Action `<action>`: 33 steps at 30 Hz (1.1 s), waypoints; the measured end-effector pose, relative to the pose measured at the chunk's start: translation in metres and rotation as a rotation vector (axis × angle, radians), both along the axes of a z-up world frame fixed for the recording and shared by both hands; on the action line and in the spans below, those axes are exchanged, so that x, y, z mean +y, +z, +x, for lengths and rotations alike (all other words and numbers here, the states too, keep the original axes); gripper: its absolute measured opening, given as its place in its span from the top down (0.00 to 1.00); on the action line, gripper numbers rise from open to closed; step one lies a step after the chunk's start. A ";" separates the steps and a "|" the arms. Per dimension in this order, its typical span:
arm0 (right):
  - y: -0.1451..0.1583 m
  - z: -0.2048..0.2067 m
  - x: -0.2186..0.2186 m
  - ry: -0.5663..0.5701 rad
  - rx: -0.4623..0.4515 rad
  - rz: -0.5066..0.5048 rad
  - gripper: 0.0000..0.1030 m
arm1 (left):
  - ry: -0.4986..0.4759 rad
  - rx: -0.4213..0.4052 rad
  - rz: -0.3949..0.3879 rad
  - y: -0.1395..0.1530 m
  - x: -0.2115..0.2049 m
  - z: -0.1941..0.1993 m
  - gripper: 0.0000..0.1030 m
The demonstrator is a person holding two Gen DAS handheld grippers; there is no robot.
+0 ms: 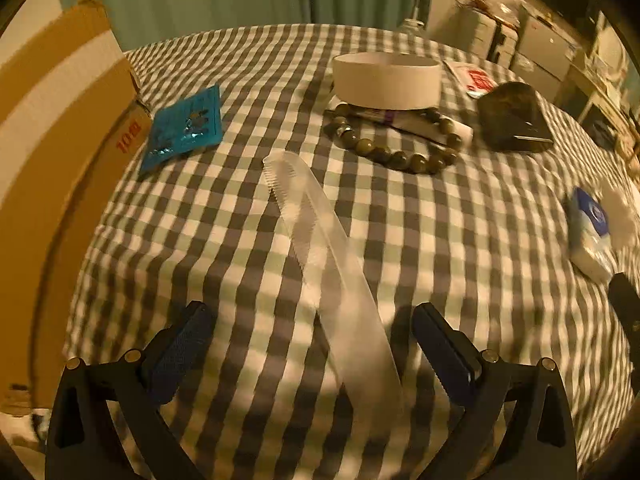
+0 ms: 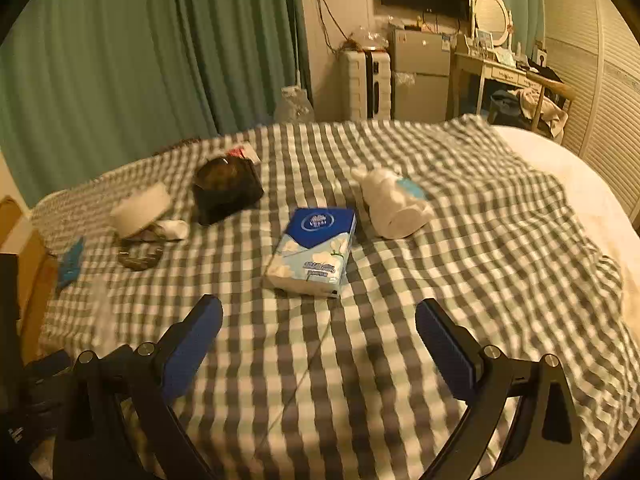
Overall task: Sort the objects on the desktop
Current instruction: 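Grasp the clear comb with the left gripper while the right grasps the blue Vinda tissue pack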
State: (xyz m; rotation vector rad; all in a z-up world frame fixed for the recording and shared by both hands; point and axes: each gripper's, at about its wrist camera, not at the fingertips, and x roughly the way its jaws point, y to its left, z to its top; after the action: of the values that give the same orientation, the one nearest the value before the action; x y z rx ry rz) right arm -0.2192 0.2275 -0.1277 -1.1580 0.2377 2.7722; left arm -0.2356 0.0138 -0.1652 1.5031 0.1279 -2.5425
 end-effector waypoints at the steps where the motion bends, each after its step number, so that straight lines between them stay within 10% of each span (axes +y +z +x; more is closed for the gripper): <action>1: -0.004 -0.005 0.000 0.000 -0.010 -0.010 0.05 | 0.006 0.016 0.002 0.000 0.000 -0.001 0.00; 11: -0.030 -0.058 -0.009 0.006 -0.113 0.100 0.08 | -0.031 0.111 -0.009 -0.005 -0.001 0.005 0.03; 13: -0.030 -0.058 -0.009 0.006 -0.104 0.107 0.10 | -0.042 0.113 -0.004 -0.002 0.000 0.005 0.12; 18: -0.026 -0.054 -0.004 0.003 -0.123 0.122 0.35 | -0.064 0.126 -0.046 0.005 0.003 0.005 0.71; 19: -0.024 -0.054 -0.002 0.004 -0.131 0.120 0.48 | -0.072 0.120 -0.033 0.006 0.001 0.005 0.72; 33: 0.006 0.004 0.018 -0.012 -0.174 -0.019 0.49 | -0.039 0.072 0.037 0.031 -0.027 0.035 0.74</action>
State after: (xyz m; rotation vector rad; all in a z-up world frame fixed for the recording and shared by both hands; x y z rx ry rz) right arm -0.2147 0.2457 -0.1215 -1.3884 0.2524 2.6436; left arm -0.2007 -0.0134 -0.1340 1.4413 0.1587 -2.6401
